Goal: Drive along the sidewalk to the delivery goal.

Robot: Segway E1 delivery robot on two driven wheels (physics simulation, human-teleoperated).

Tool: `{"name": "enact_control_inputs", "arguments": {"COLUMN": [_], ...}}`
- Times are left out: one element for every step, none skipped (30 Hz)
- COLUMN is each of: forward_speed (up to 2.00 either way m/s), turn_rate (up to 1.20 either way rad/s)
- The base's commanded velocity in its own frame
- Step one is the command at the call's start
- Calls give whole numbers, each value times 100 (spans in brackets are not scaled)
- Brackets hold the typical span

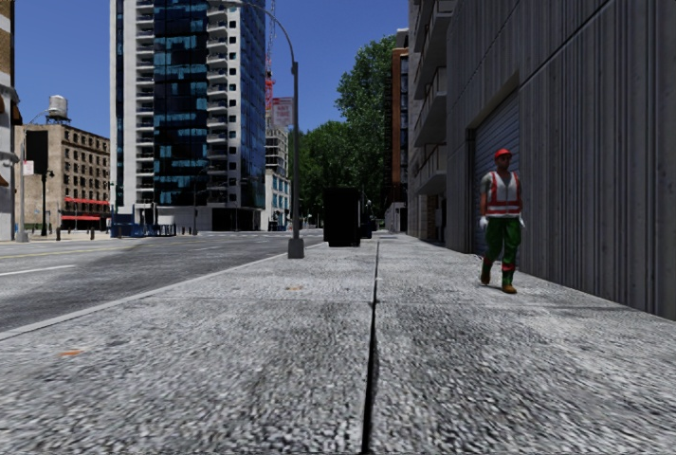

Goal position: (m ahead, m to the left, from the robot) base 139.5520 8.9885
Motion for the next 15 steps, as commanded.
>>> {"name": "enact_control_inputs", "arguments": {"forward_speed": [200, 200, 200, 200, 200, 200, 200, 200, 200, 200, 200, 200, 200, 200, 200], "turn_rate": [0, 0, 0, 0, 0, 0, 0, 0, 0, 0, 0, 0, 0, 0, 0]}}
